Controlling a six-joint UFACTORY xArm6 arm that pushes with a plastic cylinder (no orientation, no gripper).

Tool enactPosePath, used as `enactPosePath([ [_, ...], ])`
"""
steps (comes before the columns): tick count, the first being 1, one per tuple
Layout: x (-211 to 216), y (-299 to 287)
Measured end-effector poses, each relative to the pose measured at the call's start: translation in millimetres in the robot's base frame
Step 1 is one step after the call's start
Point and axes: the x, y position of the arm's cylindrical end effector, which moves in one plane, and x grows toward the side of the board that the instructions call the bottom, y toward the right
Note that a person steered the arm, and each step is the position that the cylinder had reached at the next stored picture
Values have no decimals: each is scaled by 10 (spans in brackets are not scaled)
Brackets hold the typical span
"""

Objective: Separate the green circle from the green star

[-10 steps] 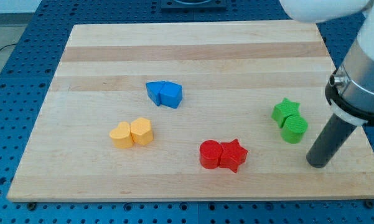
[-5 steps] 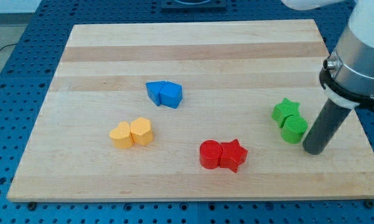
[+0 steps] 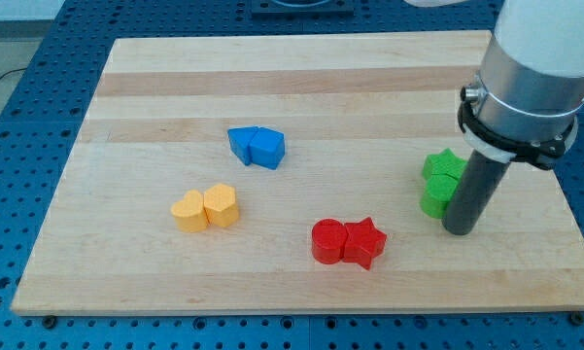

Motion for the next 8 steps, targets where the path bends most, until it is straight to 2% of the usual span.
enactPosePath([
  [1,-32,-1],
  [3,-472,-222],
  [6,-474,-502],
  [7,-313,-536],
  [8,-317,-804],
])
